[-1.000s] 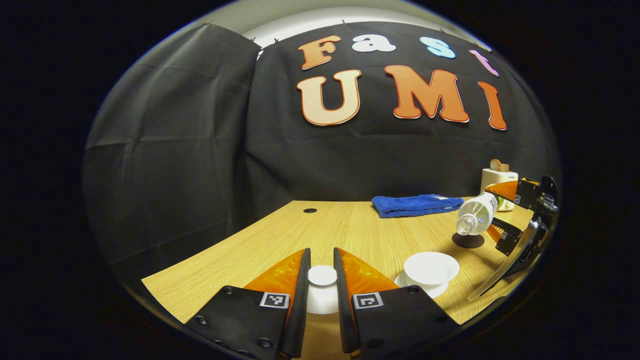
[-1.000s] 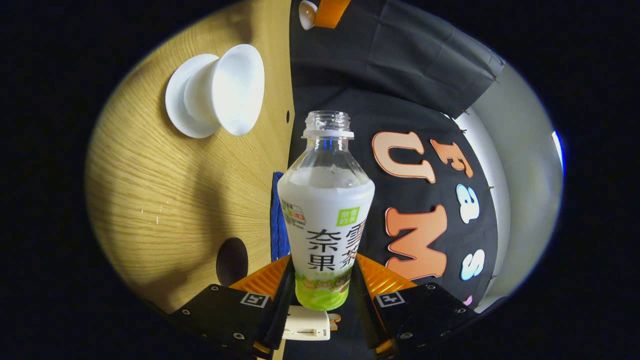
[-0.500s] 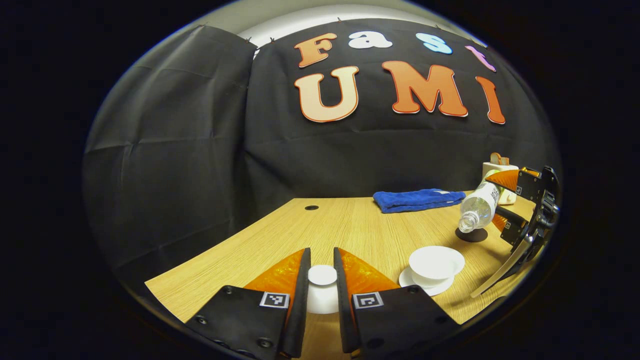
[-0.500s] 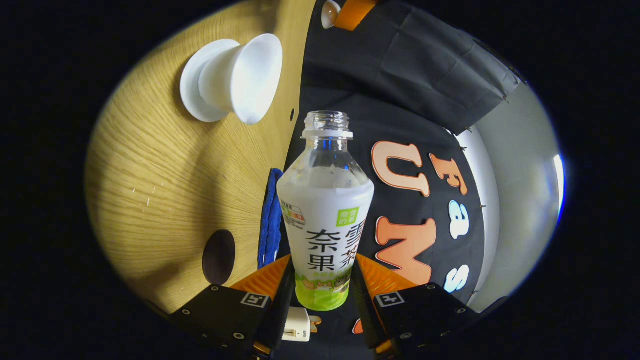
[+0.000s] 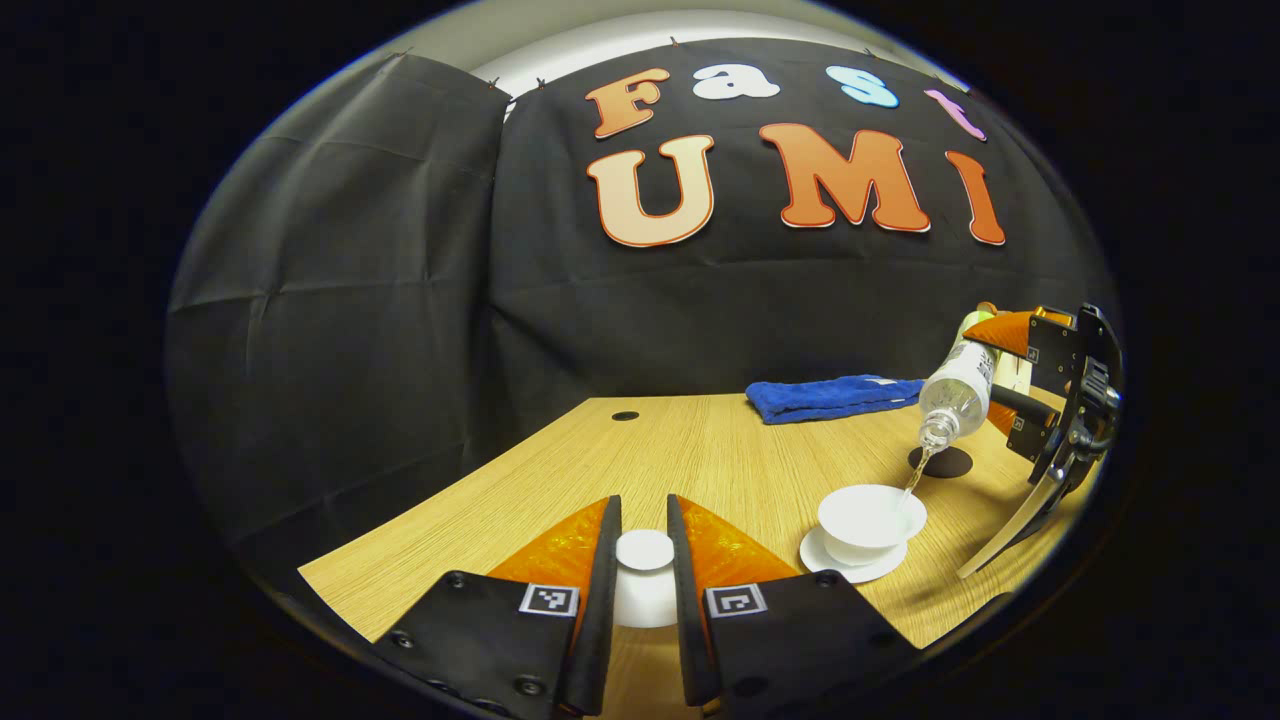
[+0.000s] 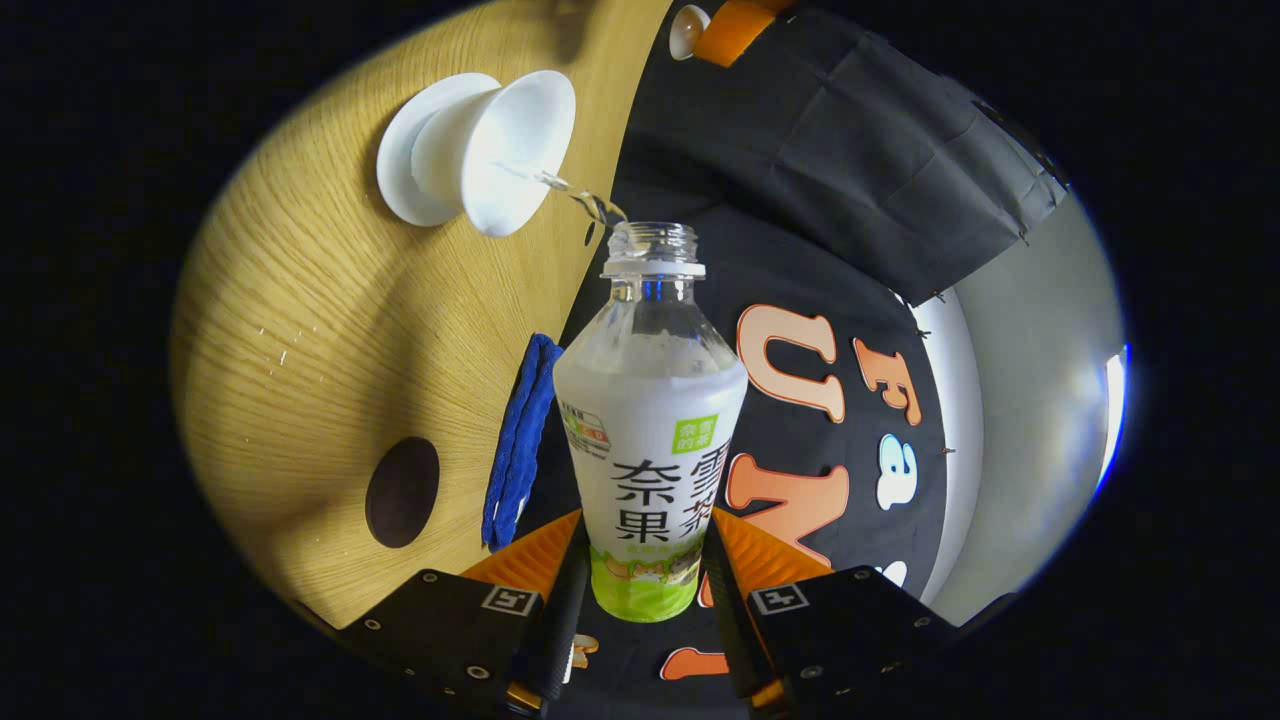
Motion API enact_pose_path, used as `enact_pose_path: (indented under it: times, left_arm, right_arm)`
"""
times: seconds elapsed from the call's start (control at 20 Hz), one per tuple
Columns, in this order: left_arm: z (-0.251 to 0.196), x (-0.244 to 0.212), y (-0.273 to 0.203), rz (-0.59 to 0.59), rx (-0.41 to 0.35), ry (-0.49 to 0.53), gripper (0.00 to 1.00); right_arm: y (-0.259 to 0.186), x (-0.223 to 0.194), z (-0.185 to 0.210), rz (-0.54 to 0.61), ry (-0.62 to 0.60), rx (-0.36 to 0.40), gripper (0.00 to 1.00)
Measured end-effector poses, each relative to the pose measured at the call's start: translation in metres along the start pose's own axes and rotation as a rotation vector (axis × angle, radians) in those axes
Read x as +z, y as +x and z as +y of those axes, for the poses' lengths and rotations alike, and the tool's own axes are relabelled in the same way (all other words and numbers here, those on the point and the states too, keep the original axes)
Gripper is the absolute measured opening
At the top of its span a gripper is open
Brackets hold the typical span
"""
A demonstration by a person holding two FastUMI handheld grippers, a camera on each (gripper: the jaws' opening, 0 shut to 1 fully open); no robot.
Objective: Open the teacup lid with one hand, grasp the water bottle and pour water into the teacup with the other hand; after pouring, place the water bottle on the coaster and then close the teacup lid.
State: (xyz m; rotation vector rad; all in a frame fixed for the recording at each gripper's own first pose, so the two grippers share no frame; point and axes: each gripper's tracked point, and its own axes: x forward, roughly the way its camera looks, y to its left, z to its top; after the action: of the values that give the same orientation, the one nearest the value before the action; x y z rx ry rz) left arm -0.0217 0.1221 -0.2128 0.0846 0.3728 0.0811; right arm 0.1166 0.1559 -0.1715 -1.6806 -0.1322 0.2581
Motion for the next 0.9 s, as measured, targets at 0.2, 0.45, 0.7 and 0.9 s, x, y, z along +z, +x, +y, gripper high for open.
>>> enact_pose_path:
  times: [0.2,0.45,0.7,0.9]
  left_arm:
    - [0.004,0.006,-0.005,-0.017,0.003,-0.001,0.31]
    - [0.002,0.011,-0.01,-0.03,-0.005,0.007,0.32]
    - [0.007,0.014,-0.015,-0.04,0.001,0.003,0.32]
    - [0.009,0.007,-0.017,-0.024,0.002,-0.003,0.32]
  right_arm:
    - [0.0,-0.003,-0.011,0.001,-0.019,-0.013,0.62]
    - [0.001,-0.003,-0.021,-0.008,-0.055,-0.033,0.65]
    - [0.003,-0.004,-0.037,-0.025,-0.093,-0.064,0.62]
    - [0.004,-0.009,-0.055,-0.036,-0.128,-0.098,0.63]
